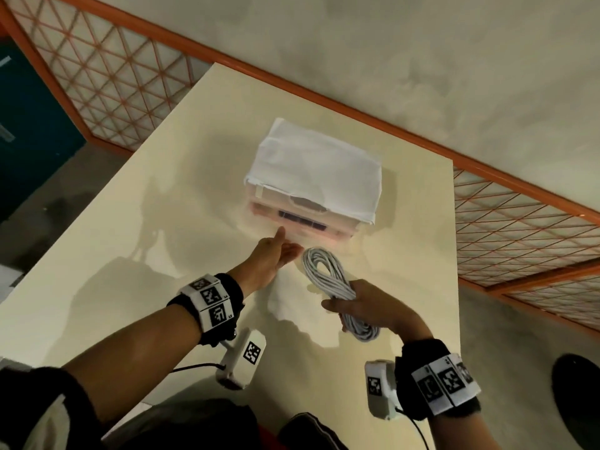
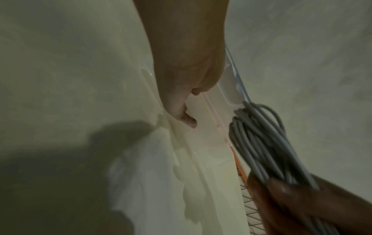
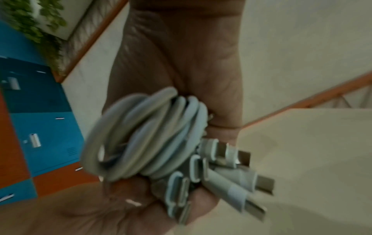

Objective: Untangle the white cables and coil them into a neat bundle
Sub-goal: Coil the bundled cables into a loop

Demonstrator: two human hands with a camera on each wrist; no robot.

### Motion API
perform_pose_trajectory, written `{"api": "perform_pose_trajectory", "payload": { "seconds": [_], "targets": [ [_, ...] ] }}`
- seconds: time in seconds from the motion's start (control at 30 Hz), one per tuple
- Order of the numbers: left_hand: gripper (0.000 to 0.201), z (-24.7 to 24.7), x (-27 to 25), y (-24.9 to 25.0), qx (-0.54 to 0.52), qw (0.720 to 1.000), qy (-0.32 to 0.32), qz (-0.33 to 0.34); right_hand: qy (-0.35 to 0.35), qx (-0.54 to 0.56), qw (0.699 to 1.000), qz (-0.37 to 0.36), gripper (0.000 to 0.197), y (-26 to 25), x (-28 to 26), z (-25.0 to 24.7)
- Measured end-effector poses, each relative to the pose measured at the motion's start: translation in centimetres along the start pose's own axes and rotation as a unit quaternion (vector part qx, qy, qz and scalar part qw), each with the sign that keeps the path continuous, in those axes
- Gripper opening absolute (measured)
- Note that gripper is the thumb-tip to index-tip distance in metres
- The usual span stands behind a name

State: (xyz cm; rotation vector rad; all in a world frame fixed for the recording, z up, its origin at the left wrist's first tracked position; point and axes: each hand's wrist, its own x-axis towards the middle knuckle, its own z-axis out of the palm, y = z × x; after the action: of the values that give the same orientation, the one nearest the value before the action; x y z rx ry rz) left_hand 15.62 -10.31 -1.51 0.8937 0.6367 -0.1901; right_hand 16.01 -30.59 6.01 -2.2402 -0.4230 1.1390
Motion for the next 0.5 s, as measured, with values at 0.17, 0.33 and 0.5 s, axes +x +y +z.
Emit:
{"api": "perform_pose_trajectory", "payload": {
  "seconds": [0.17, 0.33, 0.5],
  "targets": [
    [0.043, -1.7, -2.2, -0.7, -0.014, 1.000, -0.012, -0.023, -0.011, -0.057, 0.996, -0.064, 0.015, -5.1, 1.1, -2.5],
    [0.044, -1.9, -3.8, -1.0, -0.024, 0.999, -0.023, -0.034, -0.007, -0.182, 0.981, -0.069, 0.046, -7.9, 5.7, -2.8],
    [0.045, -1.6, -4.6, -1.3, -0.017, 0.999, -0.020, -0.036, -0.014, -0.244, 0.969, -0.041, 0.059, -7.3, 9.1, -1.9]
  ]
}}
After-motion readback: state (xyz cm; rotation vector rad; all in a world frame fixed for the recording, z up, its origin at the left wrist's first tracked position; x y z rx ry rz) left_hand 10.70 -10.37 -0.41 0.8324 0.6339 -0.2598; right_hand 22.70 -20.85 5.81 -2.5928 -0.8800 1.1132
